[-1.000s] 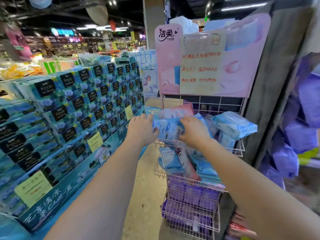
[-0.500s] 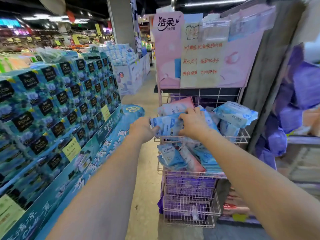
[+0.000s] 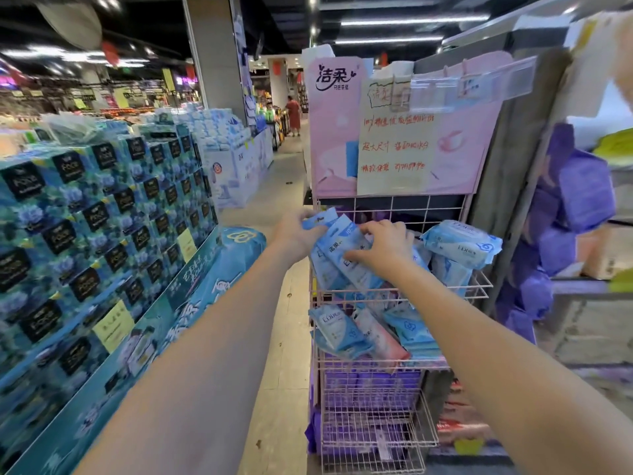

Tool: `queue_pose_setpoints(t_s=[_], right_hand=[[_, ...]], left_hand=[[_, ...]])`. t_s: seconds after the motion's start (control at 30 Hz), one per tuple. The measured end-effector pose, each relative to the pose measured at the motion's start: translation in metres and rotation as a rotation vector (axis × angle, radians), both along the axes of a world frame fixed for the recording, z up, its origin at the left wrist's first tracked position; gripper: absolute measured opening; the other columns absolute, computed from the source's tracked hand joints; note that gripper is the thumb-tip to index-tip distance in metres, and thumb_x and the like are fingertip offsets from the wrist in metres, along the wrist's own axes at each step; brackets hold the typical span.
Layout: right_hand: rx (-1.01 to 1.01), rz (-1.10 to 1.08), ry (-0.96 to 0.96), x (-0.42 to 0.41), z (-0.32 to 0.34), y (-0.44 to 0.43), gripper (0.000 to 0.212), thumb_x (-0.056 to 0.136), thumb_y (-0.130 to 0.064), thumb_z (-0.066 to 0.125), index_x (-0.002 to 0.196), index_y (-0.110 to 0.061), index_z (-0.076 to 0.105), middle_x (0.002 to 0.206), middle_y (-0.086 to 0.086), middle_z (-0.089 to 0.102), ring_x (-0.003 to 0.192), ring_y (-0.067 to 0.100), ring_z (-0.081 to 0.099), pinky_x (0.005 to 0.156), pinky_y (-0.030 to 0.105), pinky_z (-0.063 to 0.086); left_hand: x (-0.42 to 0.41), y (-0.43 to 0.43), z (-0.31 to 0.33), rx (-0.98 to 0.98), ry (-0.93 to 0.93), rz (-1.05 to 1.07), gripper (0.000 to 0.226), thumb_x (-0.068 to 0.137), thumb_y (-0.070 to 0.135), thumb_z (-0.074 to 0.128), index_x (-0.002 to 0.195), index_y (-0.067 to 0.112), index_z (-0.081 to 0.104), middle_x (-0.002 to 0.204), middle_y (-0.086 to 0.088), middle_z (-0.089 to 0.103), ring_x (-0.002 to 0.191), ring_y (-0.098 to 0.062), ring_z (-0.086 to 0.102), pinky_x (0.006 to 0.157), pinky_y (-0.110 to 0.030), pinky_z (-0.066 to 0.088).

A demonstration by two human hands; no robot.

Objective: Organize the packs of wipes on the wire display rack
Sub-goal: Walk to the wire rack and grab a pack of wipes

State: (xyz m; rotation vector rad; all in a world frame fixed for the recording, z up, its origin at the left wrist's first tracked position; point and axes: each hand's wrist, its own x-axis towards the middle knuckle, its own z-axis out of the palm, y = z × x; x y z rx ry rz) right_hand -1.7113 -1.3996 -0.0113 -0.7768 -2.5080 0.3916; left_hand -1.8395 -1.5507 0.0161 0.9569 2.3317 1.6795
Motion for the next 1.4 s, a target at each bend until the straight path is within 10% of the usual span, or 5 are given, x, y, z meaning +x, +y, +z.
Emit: queue_pose_setpoints(t_s=[0.27, 0.47, 0.83, 1.13, 1.4], right_hand=[[-0.298, 0.115, 0.181, -0.001, 0.004, 0.003, 0.046, 0.068, -0.049, 0.089, 0.096, -0.021, 0.065, 0.081, -0.013, 0.064, 0.075, 0.009, 0.061, 0.068, 0.032, 0.054], [-0.427, 0.042, 0.259, -0.007, 0.005, -0.004, 0.045, 0.070, -0.048, 0.089, 0.090, -0.019, 0.060, 0.081, -0.007, 0.065, 0.073, 0.010, 0.061, 0.059, 0.028, 0.047], [-0.306, 0.182, 0.181, 0.015, 0.008, 0.017, 0.037, 0.090, -0.012, 0.066, 0.125, -0.017, 0.070, 0.121, 0.005, 0.071, 0.106, 0.021, 0.065, 0.094, 0.035, 0.054], [-0.037, -0.099, -0.212, 0.025, -0.013, 0.032, 0.074, 0.096, -0.016, 0.060, 0.156, -0.001, 0.020, 0.145, 0.028, 0.042, 0.132, 0.045, 0.042, 0.111, 0.045, 0.033], [-0.059, -0.018, -0.067, 0.028, 0.000, 0.040, 0.043, 0.080, -0.033, 0.079, 0.113, -0.010, 0.064, 0.117, 0.015, 0.055, 0.107, 0.034, 0.054, 0.088, 0.040, 0.048]], left_hand=[[-0.006, 0.016, -0.001, 0.132, -0.234, 0.010, 0.014, 0.100, 0.028, 0.069, 0.088, 0.021, 0.067, 0.093, -0.006, 0.071, 0.090, -0.027, 0.070, 0.086, -0.045, 0.059], [-0.004, 0.012, -0.009, 0.172, -0.444, -0.149, 0.042, 0.093, 0.037, 0.077, 0.125, 0.012, 0.069, 0.115, -0.009, 0.078, 0.104, -0.027, 0.075, 0.089, -0.039, 0.060], [-0.007, 0.009, -0.030, 0.096, -0.352, -0.138, 0.054, 0.083, 0.010, 0.086, 0.129, 0.013, 0.058, 0.122, -0.012, 0.071, 0.094, -0.022, 0.074, 0.068, -0.031, 0.059], [-0.001, 0.011, -0.032, 0.064, -0.378, -0.150, 0.067, 0.083, 0.011, 0.086, 0.140, 0.008, 0.051, 0.127, -0.016, 0.068, 0.105, -0.030, 0.073, 0.078, -0.039, 0.060], [0.007, 0.003, -0.032, 0.005, -0.383, -0.131, 0.066, 0.083, 0.020, 0.087, 0.138, 0.019, 0.050, 0.107, -0.008, 0.076, 0.076, -0.014, 0.078, 0.054, -0.025, 0.057]])
